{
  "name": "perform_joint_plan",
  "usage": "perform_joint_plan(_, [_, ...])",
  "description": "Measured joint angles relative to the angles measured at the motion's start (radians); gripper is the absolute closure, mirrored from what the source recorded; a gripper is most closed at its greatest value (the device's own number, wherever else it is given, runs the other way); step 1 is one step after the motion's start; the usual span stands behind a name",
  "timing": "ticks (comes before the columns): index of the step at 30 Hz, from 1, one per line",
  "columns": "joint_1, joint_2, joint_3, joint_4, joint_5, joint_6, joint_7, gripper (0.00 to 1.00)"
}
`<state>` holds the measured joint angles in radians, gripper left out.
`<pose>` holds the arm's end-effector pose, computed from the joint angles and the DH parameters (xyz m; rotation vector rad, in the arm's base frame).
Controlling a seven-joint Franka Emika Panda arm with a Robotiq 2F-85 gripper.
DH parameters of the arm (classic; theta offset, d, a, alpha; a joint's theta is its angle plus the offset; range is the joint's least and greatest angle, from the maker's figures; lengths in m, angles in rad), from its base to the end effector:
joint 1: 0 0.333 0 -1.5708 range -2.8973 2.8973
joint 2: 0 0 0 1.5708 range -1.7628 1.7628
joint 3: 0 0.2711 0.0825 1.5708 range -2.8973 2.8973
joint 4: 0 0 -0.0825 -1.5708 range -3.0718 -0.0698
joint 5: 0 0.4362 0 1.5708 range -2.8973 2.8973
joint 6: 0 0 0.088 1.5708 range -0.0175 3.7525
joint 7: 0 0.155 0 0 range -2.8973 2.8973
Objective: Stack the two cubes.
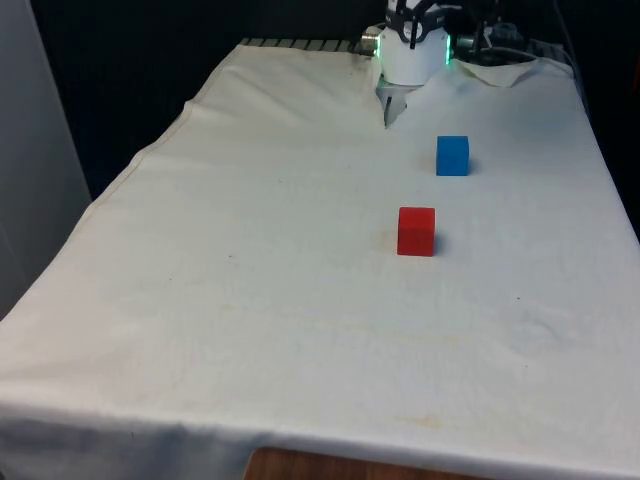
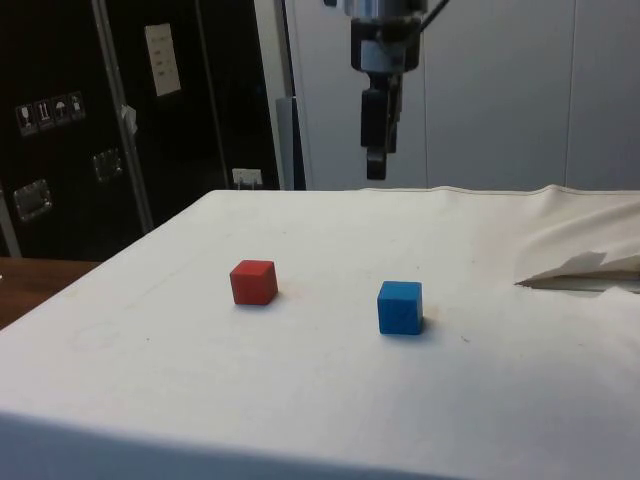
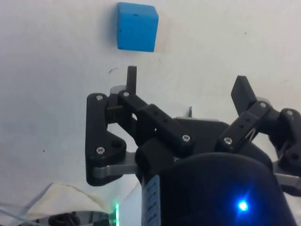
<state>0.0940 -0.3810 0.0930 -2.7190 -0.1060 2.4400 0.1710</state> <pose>0.4443 0.0737 0.2264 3.0456 0.1352 0.1775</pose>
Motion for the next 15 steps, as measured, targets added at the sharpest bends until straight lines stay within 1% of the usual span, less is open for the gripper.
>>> perform_joint_plan(1, [0.0,0.0,0.0,0.0,0.0,0.0,0.0,0.0])
perform_joint_plan(3, [0.0,0.01,0.001,-0.013,0.0,0.023,0.001,0.0])
perform_joint_plan(4, [0.0,0.02,0.001,-0.025,0.0,0.046,0.001,0.0])
perform_joint_plan(8, [0.0,0.042,0.001,-0.049,0.0,0.092,0.0,0.0])
perform_joint_plan(10, [0.0,0.049,0.001,-0.054,0.0,0.103,0.0,0.0])
perform_joint_plan(11, [0.0,0.062,0.001,-0.065,0.0,0.127,0.0,0.0])
perform_joint_plan(15, [0.0,0.092,0.001,-0.082,0.0,0.173,-0.001,0.0])
